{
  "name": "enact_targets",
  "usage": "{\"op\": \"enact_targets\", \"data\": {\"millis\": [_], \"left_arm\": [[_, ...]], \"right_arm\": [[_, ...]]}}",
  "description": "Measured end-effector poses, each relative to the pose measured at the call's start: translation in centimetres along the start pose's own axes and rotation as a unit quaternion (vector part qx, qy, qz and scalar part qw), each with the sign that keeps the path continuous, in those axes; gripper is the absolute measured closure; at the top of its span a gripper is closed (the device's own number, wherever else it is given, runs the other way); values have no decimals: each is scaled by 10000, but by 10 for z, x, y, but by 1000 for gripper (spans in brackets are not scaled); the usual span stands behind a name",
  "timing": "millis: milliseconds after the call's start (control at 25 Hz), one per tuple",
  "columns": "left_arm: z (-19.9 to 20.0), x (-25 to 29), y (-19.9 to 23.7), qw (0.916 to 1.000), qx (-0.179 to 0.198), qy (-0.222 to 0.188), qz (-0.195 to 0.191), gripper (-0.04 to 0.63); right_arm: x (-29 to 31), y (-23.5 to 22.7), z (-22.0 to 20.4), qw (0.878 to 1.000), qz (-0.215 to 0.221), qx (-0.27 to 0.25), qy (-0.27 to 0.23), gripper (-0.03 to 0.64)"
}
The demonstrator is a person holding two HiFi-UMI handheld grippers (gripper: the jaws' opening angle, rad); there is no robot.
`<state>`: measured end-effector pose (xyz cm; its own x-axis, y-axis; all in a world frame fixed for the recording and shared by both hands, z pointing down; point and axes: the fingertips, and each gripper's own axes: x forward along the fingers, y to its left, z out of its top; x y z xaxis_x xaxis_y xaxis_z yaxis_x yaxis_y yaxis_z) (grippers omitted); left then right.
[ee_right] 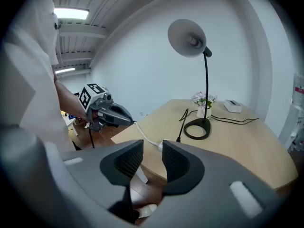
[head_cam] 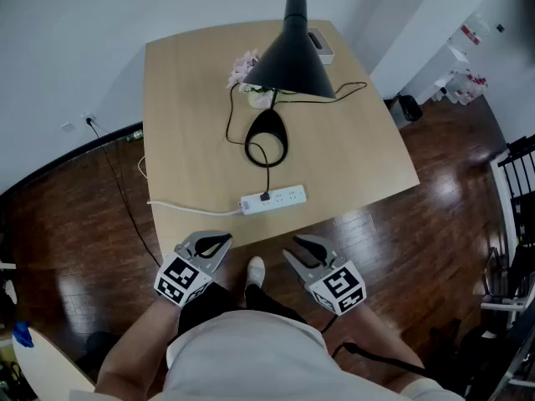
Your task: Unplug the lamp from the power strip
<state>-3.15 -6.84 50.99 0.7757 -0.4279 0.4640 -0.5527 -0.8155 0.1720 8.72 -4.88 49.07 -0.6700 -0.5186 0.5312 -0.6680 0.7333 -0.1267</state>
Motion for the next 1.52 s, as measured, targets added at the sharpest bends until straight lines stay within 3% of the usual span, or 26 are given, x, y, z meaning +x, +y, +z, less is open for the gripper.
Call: {"op": "enact_targets", "data": {"millis": [280,600,1120,1320,1520], "left_arm": [[-7,78,68,9981,234,553,-164,595],[-42,126,82,9907,346,1117,-700,595],[-56,137,79,9853,502,1118,-1190,595],[-55,138,79,9837,781,1106,-1185,596],[-55,138,78,9834,870,1122,-1132,597]], "right_arm": [[66,-61,17,9993,-271,147,230,486],[119,-89,1,9938,-552,455,847,486],[153,-94,-15,9868,-632,728,1299,486],[159,-99,-22,9825,-855,791,1456,540],[158,-98,-20,9828,-872,710,1463,545]]}}
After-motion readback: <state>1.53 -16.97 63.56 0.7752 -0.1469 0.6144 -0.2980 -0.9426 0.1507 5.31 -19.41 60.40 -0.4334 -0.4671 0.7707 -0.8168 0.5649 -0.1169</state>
